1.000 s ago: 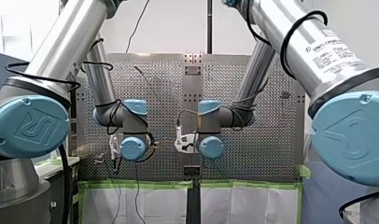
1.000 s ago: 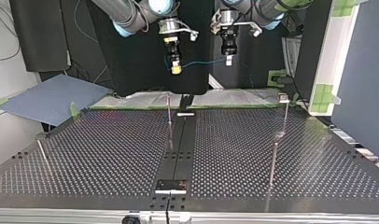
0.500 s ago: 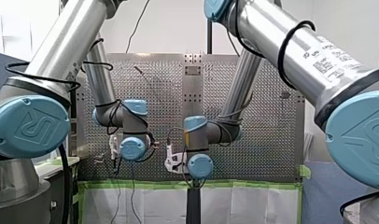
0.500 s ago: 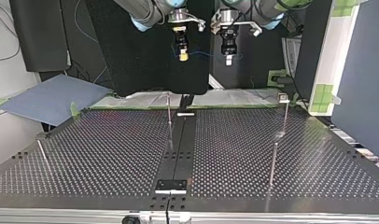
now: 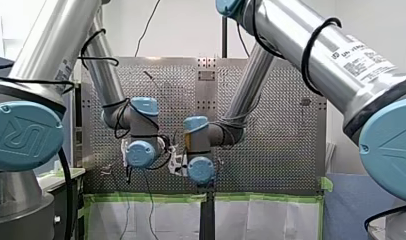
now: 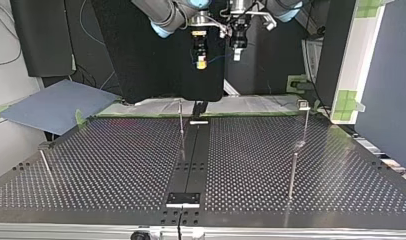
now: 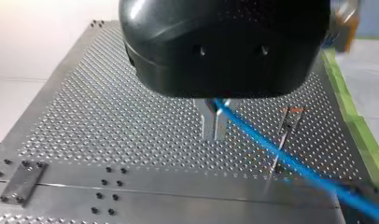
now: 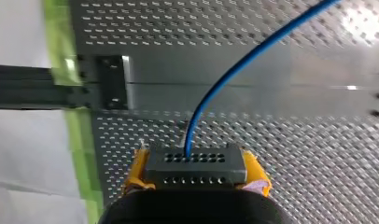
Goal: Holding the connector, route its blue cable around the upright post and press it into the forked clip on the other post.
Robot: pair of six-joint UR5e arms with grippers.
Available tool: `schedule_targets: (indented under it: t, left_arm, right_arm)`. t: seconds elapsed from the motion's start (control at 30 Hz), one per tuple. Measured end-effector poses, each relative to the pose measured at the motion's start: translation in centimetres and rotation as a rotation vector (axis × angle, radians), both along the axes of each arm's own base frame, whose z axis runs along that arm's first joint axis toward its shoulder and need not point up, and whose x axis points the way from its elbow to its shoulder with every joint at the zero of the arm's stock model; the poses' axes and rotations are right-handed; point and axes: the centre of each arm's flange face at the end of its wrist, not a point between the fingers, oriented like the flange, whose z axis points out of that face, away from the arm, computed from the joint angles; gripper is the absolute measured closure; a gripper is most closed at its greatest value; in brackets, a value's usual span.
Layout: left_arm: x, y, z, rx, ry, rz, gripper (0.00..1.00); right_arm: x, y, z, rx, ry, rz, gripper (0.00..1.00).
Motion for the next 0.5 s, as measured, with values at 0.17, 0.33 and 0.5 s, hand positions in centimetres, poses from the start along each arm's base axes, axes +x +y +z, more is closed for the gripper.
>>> schedule_targets:
  t: [0.17,0.33,0.5]
  left_arm:
    - [-0.1,0.4,1.3,0.006,0.000,0.025,1.00]
    - [0.0,0.7,2.6,0.003,-0.002,0.036,1.00]
    - [0.5,0.8,4.4,-0.008,-0.014,0.046,1.00]
  right_arm:
    - [0.0,-1.6,2.7,0.003,-0.053,-0.051,1.00]
    - [-0.1,-3.0,5.4,-0.002,-0.098,-0.054,1.00]
    - [-0.2,-4.5,8.4,-0.028,-0.122,-0.059,1.00]
